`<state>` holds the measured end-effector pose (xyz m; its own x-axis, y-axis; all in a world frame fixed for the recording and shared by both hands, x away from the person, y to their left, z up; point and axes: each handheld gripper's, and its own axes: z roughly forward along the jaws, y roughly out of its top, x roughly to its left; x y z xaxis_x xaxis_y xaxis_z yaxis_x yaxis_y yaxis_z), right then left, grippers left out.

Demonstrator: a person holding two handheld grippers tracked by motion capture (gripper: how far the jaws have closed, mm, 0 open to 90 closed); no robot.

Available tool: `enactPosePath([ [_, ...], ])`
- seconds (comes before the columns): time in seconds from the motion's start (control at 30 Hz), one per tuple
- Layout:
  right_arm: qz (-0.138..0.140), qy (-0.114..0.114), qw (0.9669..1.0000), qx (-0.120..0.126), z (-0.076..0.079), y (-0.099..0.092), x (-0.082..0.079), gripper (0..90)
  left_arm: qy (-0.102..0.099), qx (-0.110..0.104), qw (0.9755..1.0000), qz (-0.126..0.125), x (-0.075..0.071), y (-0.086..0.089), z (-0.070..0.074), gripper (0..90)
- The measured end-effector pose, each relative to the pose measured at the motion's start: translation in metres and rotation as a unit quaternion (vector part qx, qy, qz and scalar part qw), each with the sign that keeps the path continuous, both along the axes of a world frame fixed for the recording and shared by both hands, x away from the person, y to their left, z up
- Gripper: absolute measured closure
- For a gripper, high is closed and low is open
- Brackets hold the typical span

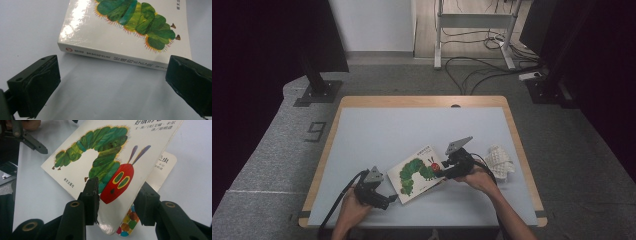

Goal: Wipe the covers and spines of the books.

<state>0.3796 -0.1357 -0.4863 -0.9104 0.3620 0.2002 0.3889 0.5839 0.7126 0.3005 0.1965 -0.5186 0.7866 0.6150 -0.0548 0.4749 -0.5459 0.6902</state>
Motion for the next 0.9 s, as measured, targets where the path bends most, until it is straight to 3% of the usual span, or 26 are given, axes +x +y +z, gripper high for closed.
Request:
enactPosePath([
  [0.5, -0.007, -0.016, 0.9998, 0.005, -0.004, -0.011, -0.013, 62.0, 0.018, -0.008, 0.9998, -0.006, 0.003, -0.014, 0.01, 0.0],
  [0.6, -0.01, -0.017, 0.9998, 0.006, -0.008, -0.014, -0.015, 62.6, 0.019, 0.002, 0.9998, -0.01, 0.004, -0.02, 0.012, 0.0],
  [0.77, -0.015, -0.013, 0.9998, 0.003, -0.014, -0.018, -0.018, 63.1, 0.015, -0.004, 0.9997, -0.02, 0.003, -0.026, 0.015, 7.9],
  [0.9, -0.018, -0.012, 0.9997, 0.006, -0.017, -0.019, -0.018, 63.1, 0.005, -0.013, 0.9998, -0.014, 0.003, -0.027, 0.019, 18.0],
])
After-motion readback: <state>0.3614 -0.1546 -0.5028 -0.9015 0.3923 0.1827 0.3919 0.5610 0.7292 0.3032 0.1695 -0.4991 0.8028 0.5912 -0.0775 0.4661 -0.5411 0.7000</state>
